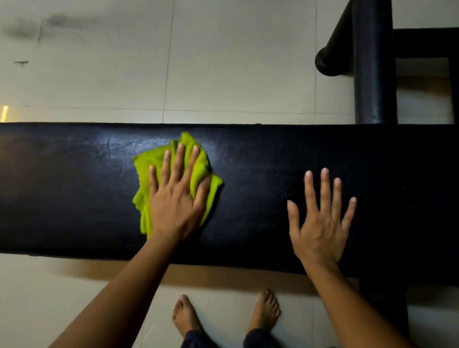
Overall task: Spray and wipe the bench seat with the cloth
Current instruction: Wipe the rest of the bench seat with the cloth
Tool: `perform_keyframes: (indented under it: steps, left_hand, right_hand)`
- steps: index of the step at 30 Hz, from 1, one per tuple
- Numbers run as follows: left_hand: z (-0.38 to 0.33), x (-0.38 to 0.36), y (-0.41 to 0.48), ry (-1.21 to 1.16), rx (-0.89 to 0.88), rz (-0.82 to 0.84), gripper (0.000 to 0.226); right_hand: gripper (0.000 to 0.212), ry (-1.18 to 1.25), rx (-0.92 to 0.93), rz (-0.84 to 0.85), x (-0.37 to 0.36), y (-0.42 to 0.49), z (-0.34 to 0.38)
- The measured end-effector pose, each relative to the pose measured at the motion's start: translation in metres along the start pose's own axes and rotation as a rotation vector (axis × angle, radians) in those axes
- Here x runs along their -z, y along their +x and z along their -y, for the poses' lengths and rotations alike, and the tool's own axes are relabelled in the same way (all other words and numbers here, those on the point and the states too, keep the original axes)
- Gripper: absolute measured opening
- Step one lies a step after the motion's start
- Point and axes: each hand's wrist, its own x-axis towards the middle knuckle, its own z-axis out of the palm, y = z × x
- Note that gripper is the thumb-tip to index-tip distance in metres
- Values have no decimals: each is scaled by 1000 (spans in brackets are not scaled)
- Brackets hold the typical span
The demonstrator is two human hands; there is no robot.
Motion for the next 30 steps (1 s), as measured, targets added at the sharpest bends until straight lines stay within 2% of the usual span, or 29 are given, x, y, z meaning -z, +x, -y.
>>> perform_keyframes:
  steps: [2, 4, 8, 11, 15, 18, 20, 22, 25, 27, 30]
  left_hand:
    - [-28, -1, 26, -71, 120, -21, 66]
    - [-55, -6, 40, -100, 131, -20, 65]
    - [-64, -16, -2, -35, -118, 5, 65]
    - [-14, -17, -42, 49, -219, -4, 60]
    - [28, -4, -33, 1, 12, 3, 63]
    - [3, 1, 10, -109, 259, -52, 62]
    - [-17, 0, 39, -148, 337, -80, 63]
    - [-36, -5, 45, -133, 263, -55, 63]
    - [-59, -14, 0, -88, -11, -17, 66]
    - [-46, -15, -36, -31, -160, 24, 64]
    - [2, -12, -51, 48, -162, 25, 62]
  right_hand:
    - [61, -3, 4, -10, -1, 0, 0]
    - [61, -7, 5, -20, -3, 0, -1]
    - [61, 0, -3, -7, -2, -2, -3]
    - [61, 6, -3, 9, 2, -3, -1]
    - [62, 14, -4, 6, 2, -2, 1]
    - [62, 6, 1, -11, 0, -2, 0]
    - [62, -4, 5, -24, -3, -3, 0]
    - [62, -2, 4, -28, -4, -2, -1]
    - [62, 6, 0, -22, -3, -3, -1]
    - [62, 12, 1, -18, 0, -3, 0]
    - [62, 16, 4, -9, 1, -3, -1]
